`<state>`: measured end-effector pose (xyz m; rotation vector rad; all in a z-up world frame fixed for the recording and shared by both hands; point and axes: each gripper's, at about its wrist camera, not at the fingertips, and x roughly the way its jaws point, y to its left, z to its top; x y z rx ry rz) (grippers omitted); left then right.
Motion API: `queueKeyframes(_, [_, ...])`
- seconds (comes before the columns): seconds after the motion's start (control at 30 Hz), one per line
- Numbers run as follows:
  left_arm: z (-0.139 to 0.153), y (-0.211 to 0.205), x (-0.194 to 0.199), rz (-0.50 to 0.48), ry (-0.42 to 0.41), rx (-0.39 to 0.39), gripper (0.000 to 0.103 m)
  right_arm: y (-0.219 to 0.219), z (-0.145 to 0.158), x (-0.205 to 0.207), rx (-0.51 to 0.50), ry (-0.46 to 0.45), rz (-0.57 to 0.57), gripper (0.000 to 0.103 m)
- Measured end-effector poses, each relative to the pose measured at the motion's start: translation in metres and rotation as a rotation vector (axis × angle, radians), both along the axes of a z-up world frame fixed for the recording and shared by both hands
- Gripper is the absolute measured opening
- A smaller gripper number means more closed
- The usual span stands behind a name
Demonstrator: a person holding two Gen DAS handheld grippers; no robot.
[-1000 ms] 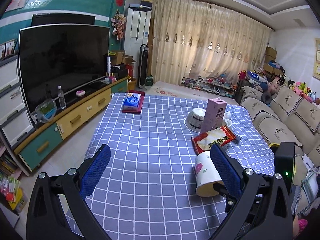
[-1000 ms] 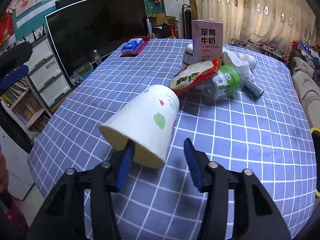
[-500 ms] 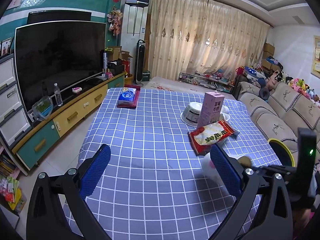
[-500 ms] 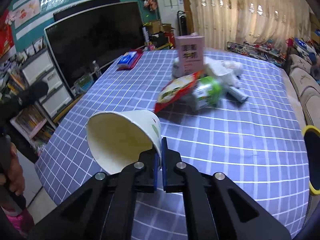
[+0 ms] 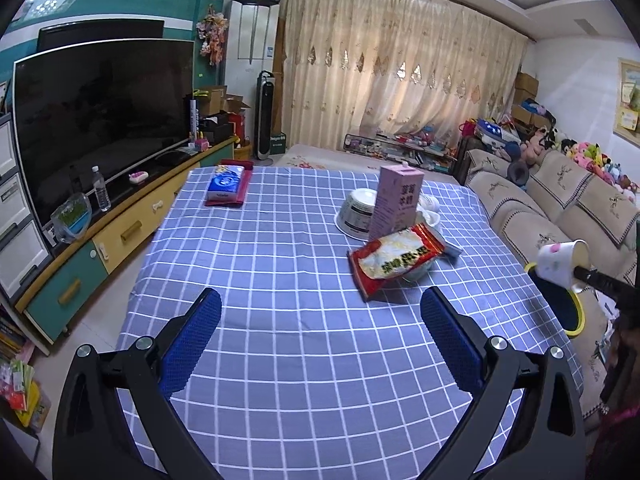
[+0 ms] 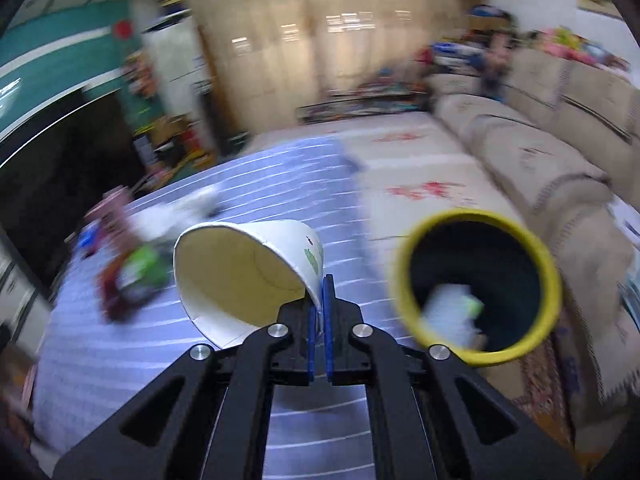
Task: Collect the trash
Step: 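Move the right gripper to the paper cup and grasp its rim, then carry the paper cup to the yellow-rimmed bin and release it with the right gripper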
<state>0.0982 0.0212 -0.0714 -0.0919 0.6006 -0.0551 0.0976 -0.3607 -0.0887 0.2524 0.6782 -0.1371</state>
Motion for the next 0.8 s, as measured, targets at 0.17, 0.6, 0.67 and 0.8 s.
queueKeyframes(0.17, [-0.005,-0.011,0.010,-0.007,0.018,0.008,0.098,-0.070,-0.028,0.017,-0.009,0.081,-0.164,0.003])
queueKeyframes(0.6, [-0.017,-0.031,0.030,-0.018,0.061,0.043,0.098,-0.136,-0.089,0.062,0.037,0.220,-0.300,0.031])
queueKeyframes(0.67, [-0.018,-0.033,0.031,-0.021,0.065,0.046,0.098,-0.137,-0.086,0.056,0.046,0.204,-0.302,0.032])
queueKeyframes(0.8, [-0.024,-0.038,0.036,-0.034,0.077,0.043,0.098,-0.127,-0.074,0.043,0.061,0.168,-0.285,0.040])
